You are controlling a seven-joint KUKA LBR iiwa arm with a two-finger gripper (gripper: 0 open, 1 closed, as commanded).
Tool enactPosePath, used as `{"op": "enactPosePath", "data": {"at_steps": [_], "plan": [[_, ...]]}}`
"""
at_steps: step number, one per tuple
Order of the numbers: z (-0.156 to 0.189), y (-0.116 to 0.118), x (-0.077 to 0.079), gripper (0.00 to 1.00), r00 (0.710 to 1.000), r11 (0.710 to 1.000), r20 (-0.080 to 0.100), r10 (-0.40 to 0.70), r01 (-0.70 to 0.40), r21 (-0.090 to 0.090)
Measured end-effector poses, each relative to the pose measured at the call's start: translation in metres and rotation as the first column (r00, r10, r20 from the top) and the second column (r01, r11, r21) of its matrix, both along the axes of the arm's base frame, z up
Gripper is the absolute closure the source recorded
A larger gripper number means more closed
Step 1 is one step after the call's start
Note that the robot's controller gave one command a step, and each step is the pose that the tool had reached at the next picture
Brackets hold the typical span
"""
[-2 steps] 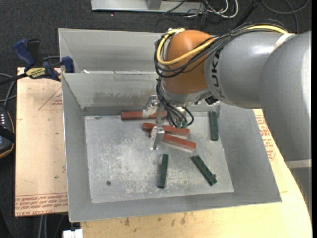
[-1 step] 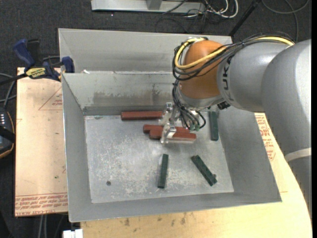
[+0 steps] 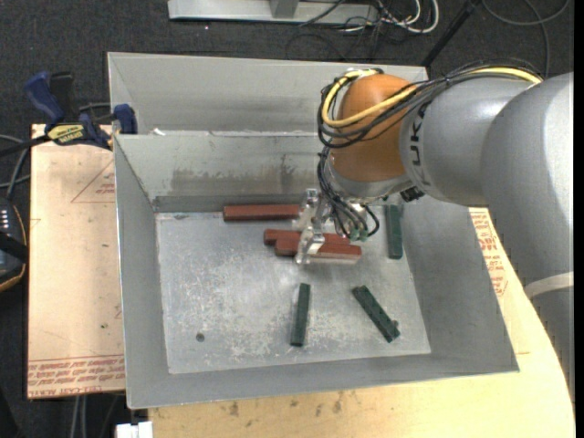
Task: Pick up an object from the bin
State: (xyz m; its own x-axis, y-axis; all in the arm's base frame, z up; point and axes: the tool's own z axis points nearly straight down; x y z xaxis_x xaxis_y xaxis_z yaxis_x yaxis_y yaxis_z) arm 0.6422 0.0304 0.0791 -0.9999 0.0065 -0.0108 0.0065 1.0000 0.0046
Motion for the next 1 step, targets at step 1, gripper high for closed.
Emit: {"op": "enactPosePath", "data": {"at_steps": [1], "plan": [[0.1011, -0.0003, 0.0056, 1.0, 1.0, 1.0, -0.008, -0.022, 0.022, -0.003]]}}
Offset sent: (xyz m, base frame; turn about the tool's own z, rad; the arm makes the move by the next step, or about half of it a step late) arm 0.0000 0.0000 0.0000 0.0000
